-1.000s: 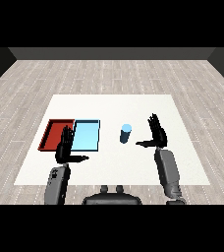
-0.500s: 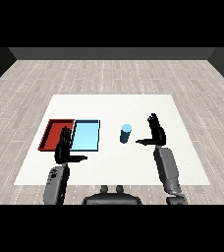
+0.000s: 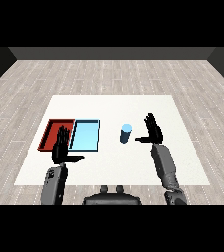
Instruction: Pick the blue can and put it in the blue box
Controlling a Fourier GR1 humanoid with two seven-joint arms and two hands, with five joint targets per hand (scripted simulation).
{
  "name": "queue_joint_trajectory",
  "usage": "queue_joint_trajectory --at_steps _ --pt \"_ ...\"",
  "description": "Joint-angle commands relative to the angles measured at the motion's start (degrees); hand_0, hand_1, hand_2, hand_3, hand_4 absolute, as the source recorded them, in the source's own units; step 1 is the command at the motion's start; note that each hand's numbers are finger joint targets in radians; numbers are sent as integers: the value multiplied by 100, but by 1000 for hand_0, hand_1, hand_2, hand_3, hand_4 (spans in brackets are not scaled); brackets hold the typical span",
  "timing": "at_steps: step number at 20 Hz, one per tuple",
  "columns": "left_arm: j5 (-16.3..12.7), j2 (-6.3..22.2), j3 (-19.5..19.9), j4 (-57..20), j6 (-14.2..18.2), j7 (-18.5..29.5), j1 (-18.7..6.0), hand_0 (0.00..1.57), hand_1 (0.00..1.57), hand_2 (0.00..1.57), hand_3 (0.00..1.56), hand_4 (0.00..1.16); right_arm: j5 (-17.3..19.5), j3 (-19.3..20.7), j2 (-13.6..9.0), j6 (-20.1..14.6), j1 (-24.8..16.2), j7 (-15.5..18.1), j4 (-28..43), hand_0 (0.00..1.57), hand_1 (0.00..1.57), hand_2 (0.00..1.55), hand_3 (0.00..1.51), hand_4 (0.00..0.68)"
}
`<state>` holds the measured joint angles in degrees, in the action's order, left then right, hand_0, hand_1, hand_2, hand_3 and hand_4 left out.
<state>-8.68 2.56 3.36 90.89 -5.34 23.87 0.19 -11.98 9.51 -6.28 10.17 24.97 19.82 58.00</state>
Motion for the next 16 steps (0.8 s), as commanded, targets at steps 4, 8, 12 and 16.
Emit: queue_joint_trajectory --at_steps 4,8,12,16 --pt "176 -125 -96 81 256 -104 -58 0 0 0 0 0 -93 -162 226 -350 -112 -565 330 0 0 0 0 0" --pt "-151 -1 128 194 15 1 77 0 0 0 0 0 -26 -45 370 -529 546 -86 -741 0 0 0 0 0" --pt "-113 -71 103 -434 -78 321 -193 0 0 0 0 0 -76 -3 104 -71 185 253 -1015 0 0 0 0 0" --pt "69 -190 -62 -31 189 90 -4 0 0 0 0 0 121 -179 501 -419 431 485 -1490 0 0 0 0 0"
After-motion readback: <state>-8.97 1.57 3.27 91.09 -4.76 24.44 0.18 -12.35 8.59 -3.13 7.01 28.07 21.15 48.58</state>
